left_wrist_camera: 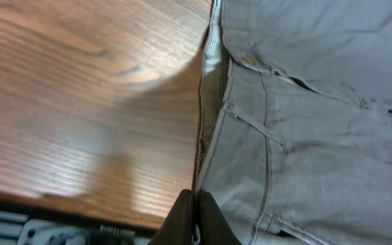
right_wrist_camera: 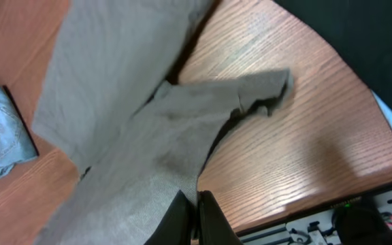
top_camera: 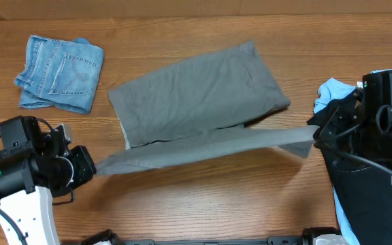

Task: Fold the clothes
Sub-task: 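Lift the near edge and fold it away over the far half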

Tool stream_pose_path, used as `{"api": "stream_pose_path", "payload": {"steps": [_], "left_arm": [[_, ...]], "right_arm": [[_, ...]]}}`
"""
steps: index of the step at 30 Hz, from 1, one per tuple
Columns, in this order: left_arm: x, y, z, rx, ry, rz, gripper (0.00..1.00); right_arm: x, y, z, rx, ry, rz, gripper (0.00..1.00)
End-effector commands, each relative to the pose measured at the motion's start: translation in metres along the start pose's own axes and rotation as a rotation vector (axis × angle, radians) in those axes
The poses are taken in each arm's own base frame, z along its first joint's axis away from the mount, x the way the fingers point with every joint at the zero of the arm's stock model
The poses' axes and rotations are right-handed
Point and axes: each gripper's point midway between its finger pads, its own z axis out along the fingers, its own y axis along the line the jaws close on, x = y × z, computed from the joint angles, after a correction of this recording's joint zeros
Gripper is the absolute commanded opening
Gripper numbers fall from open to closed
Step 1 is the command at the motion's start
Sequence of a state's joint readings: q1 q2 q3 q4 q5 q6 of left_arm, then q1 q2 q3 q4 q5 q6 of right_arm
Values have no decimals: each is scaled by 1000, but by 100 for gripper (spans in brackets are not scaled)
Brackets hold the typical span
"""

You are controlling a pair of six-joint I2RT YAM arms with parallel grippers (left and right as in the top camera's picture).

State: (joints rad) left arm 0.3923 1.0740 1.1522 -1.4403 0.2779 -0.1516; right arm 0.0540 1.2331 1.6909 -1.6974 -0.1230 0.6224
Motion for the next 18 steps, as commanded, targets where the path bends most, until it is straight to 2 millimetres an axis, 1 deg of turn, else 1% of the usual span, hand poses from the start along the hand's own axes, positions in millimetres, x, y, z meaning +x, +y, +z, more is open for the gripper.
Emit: {"api": "stream_pose_path", "payload": {"steps": [1,4,6,9,12,13,14,15,18], "left_arm": [[-13,16,-23,-120,-96,-1,4],[-19,15,-25,-116,-119,4,5],[-26,13,-24,-111,-136,9,6],[-36,11,-20,-99,-155,15,6],[-50,12,-12,-97,-167,17,6],[-54,13,-7,-98,-161,16,6],[-60,15,3,-105,-140,12,5],[-64,16,8,-107,-131,10,5],[-78,19,25,-110,-105,5,5]], "right_arm": [[-23,-7,-14,41,-137,-8,4],[-36,3,-9,21,-163,-23,4],[-49,10,-4,12,-187,-31,4],[-69,23,12,2,-201,-33,4],[-85,32,37,20,-176,-30,4],[-91,34,49,31,-163,-29,4],[-101,39,68,44,-147,-28,4],[-110,44,80,45,-146,-40,4],[-131,56,106,33,-164,-76,4]]}}
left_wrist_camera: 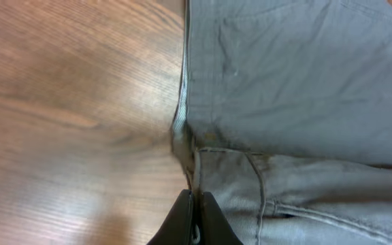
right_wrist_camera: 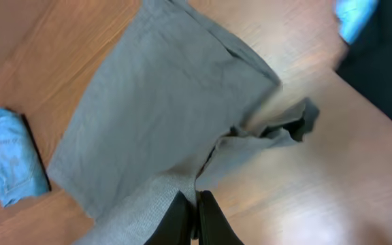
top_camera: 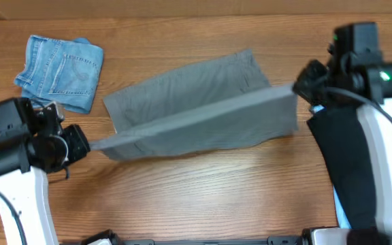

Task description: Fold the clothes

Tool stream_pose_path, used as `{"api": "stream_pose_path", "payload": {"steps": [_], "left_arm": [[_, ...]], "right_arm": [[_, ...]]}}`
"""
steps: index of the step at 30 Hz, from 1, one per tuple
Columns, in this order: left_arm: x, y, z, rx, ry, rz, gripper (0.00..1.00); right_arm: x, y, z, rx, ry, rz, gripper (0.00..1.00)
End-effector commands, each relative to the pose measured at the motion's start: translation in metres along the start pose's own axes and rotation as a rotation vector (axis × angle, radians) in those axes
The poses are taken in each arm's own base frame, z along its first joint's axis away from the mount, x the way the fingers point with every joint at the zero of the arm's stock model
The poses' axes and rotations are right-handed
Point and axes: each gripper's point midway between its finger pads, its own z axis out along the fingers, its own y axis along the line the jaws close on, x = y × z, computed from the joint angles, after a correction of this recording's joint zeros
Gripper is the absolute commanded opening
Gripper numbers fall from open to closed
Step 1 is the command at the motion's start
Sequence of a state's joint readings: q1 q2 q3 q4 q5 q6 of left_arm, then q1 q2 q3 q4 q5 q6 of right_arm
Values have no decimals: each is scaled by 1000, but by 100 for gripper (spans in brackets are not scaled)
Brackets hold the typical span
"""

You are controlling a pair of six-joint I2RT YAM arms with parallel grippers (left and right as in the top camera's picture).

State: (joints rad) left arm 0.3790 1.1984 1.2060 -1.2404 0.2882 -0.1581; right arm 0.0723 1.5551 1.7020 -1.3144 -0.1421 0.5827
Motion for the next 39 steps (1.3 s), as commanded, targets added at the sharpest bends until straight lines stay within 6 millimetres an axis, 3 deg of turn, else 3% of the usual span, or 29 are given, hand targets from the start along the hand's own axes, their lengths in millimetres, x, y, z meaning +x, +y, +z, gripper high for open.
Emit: {"api": "stream_pose_path", "payload": {"steps": [1,5,10,15,19,26,34,36,39], "left_arm": [[-17,33,24,-144,22,-31,5],[-31,36,48,-132,47,-35,5],[-45,25,77,-82,58,-4,6],[-51,13,100,-75,70,47,8],[-60,16,116,-124,52,73,7],[-77,14,131,-113,10,86,10],[-82,13,146,-107,4,92,10],[-83,9,147,-101,1,103,16],[-80,-4,150,-68,5,128,39]], "right_arm": [[-46,-13,20,95,-129,-17,4],[-65,-1,53,54,-133,-25,4],[-84,12,82,7,-157,-32,4],[-103,26,85,-44,-228,-50,4],[-117,41,81,-107,-286,-83,4],[-117,39,97,-100,-267,-80,4],[-109,39,149,-126,-165,-80,4],[-104,41,161,-149,-130,-81,4],[-101,40,171,-151,-105,-79,4]]}}
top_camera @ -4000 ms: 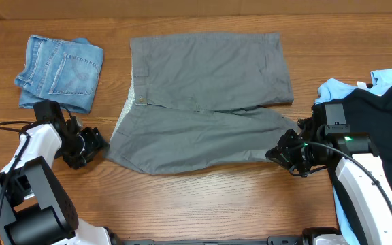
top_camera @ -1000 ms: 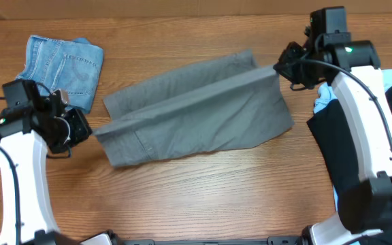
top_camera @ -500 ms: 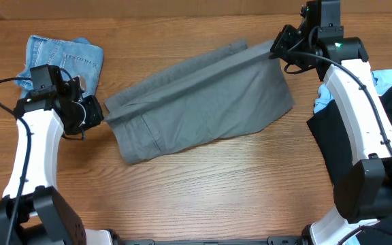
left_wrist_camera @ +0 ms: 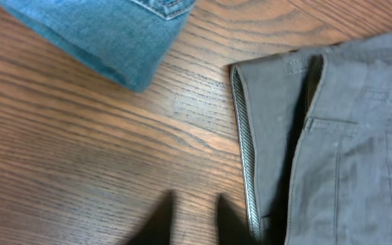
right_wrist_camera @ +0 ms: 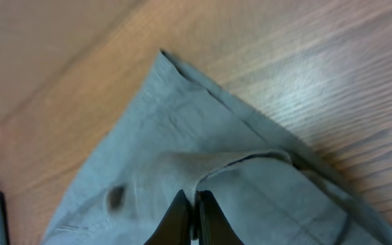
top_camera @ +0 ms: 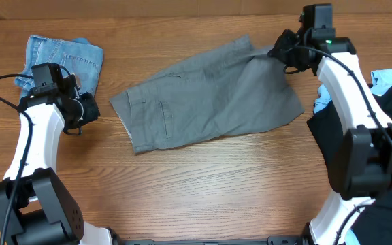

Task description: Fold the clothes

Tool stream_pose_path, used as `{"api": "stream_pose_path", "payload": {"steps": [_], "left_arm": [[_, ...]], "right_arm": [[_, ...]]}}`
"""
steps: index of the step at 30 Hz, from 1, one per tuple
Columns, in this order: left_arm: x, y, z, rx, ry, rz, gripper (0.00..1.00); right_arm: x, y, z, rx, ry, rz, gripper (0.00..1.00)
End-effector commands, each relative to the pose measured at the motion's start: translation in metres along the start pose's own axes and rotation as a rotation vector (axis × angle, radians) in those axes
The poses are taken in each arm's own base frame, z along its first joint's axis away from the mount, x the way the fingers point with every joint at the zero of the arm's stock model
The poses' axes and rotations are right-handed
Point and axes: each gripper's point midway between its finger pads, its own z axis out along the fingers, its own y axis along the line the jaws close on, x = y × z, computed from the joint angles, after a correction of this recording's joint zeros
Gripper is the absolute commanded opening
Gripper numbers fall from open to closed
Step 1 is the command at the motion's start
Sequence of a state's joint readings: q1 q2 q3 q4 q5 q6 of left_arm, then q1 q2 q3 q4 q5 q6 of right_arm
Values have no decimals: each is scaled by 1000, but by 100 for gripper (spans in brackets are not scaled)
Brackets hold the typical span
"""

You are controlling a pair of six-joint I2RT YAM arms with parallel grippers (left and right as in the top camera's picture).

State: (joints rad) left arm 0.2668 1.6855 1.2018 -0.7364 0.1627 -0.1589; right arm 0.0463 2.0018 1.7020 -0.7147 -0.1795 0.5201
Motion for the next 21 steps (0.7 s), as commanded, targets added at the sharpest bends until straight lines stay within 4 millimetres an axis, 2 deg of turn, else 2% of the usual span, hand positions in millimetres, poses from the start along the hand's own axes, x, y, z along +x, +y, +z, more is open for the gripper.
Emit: {"api": "stream_pose_path", "payload": {"steps": [1,4,6,9,15,21], "left_arm": [[3,-21,5,50,7,37,45],[2,-54,11,158,-3,146,57],[-1,-68,19,178,-21,196,65],[-2,-91,39,224,-33,275,67],[-2,-95,76,227,-20,286,62],[-6,-96,93,233,-37,293,58]], "right_arm": [[-3,9,0,-43,6,-14,4],[-3,10,-1,-46,4,-35,4],[-1,10,-1,-49,15,-34,4],[1,9,-1,-45,25,-31,4],[6,8,-1,-46,45,-27,4],[8,7,-1,-43,56,-32,5]]}}
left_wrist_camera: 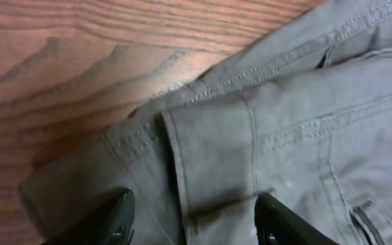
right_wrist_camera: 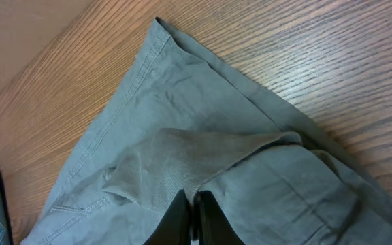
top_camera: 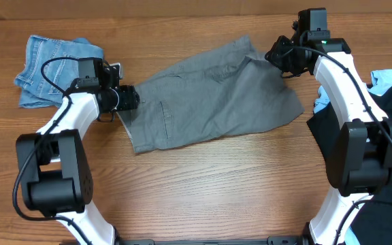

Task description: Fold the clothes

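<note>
Grey shorts (top_camera: 209, 95) lie folded in half on the wooden table (top_camera: 216, 190), waistband to the left. My left gripper (top_camera: 124, 97) stands open over the waistband (left_wrist_camera: 203, 122); its two fingers (left_wrist_camera: 111, 219) are spread wide, with cloth beneath and nothing pinched. At the shorts' far right corner my right gripper (top_camera: 281, 58) is shut on a fold of the grey cloth (right_wrist_camera: 182, 163), its fingertips (right_wrist_camera: 194, 211) pressed together on the fabric.
Folded blue denim shorts (top_camera: 60, 71) lie at the far left, just behind the left arm. A pile of black and light blue clothes (top_camera: 380, 136) sits at the right edge. Bare wood runs along the front of the table.
My left gripper has moved right, from the bare wood beside the denim onto the grey shorts' waistband, and stands wide open there. My right gripper stays shut on the far right corner.
Both grippers first held the shorts' near edge, lifted and stretched between them. Then that edge was over the rest of the shorts. Later the shorts lay folded, the left gripper off them and the right still holding. Now the left is open over the waistband.
</note>
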Tool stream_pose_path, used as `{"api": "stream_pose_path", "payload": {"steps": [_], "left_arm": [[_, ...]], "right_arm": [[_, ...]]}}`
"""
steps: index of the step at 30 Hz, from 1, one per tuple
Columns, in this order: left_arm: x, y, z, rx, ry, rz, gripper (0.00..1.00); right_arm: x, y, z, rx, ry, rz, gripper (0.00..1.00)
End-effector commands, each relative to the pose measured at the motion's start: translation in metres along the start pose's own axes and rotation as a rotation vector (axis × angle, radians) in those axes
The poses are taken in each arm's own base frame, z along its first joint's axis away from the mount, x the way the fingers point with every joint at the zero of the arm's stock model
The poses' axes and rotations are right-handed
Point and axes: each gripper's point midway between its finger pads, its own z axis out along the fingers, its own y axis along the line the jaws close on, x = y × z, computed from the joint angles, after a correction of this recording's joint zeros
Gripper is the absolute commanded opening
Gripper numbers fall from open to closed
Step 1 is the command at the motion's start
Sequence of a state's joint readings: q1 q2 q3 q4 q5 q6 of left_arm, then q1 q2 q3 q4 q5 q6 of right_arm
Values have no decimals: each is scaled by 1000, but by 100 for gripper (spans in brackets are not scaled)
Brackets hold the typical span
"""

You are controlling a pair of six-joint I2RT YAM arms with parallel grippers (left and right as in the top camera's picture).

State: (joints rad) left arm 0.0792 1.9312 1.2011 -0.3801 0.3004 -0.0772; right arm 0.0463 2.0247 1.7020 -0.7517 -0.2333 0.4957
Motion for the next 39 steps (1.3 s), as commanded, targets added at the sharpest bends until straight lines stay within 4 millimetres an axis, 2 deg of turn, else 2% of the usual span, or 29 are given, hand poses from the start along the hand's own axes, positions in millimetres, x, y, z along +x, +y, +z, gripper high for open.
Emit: {"api": "stream_pose_path", "payload": {"steps": [1,9,12,19,20,21,23,28,33,39], "left_arm": [[2,0,10,16,4,19,58],[-3,-6,29,84,-23,30,47],[-8,-6,29,86,-45,38,46],[-14,-7,29,87,-70,47,32],[-14,-4,29,75,-72,46,34],[-15,-1,29,57,-73,44,40],[-16,0,29,46,-80,45,47],[-23,0,29,47,-105,55,53],[-26,9,29,-6,-118,50,55],[-24,4,35,8,-117,57,45]], "right_arm": [[-7,10,-10,-28,-21,-22,5],[-6,9,-10,-29,-18,-21,5],[-7,9,-10,-28,-18,-21,5],[-6,9,-10,-28,-17,-21,5],[-6,9,-10,-28,-17,-21,5],[-6,9,-10,-28,-17,-21,5],[-6,9,-10,-28,-17,-21,5],[-6,9,-10,-28,-17,-21,5],[-6,9,-10,-28,-17,-21,5],[-6,9,-10,-28,-17,-21,5]]}}
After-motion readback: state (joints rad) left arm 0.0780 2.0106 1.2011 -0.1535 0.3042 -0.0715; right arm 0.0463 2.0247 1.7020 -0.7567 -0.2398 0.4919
